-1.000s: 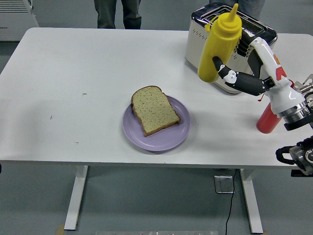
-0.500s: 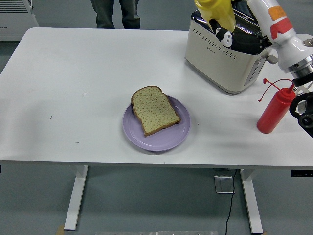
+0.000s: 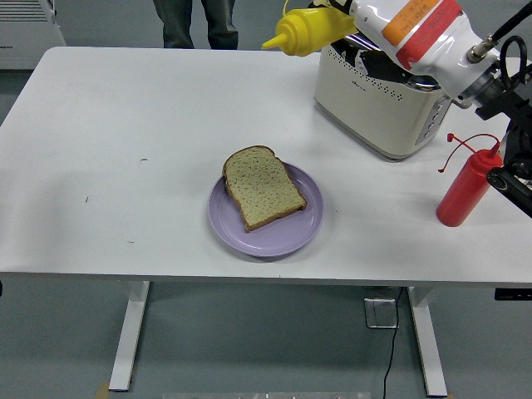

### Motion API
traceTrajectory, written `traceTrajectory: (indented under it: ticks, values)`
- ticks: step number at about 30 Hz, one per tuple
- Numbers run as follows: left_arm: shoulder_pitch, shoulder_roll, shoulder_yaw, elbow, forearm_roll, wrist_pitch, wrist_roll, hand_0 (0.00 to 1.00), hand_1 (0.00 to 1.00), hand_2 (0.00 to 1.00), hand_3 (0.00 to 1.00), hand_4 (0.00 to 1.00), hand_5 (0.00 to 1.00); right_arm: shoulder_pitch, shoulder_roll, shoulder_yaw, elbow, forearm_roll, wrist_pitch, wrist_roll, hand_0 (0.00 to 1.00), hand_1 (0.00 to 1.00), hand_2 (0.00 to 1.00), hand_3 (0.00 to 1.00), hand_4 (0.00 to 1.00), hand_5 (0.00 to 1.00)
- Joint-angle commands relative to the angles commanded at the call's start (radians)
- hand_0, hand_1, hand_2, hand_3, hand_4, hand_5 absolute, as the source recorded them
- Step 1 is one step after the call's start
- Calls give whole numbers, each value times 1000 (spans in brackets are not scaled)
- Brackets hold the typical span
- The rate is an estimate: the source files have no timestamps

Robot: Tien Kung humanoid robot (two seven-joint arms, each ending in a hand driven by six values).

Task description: Pick up the cup,pour liquid into bread,place the cup on the desk

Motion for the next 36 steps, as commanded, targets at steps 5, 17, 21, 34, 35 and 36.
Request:
traceTrajectory:
  ticks: [5,17,21,34,35,36]
  values:
    - [-1,0,-2,0,0,0,0,827,818,859,816,654,998,57,-10,-59,-38,0,-18,-16,542,585,580,678,539,75]
    - [0,1,-9,0,-1,0,0,827,819,859,817,655,998,258,-107,-312,-67,0,-45,-149,543,585,577,676,537,87]
    - [3,1,-13,0,-1,0,0,827,819,859,817,655,998,336,-140,-406,-50,0,-27,-200,543,585,577,676,537,87]
    - [-2,5,-18,-1,-1,-1,0,828,819,859,817,656,998,379,-193,-463,8,0,44,-284,545,584,573,679,533,85]
    - [-1,5,-19,-1,-1,-1,0,828,818,859,817,655,998,374,-196,-451,15,0,44,-285,545,585,573,677,531,85]
    - [1,4,-21,0,-1,0,0,828,818,859,817,655,998,362,-199,-448,27,0,42,-287,545,585,573,677,531,85]
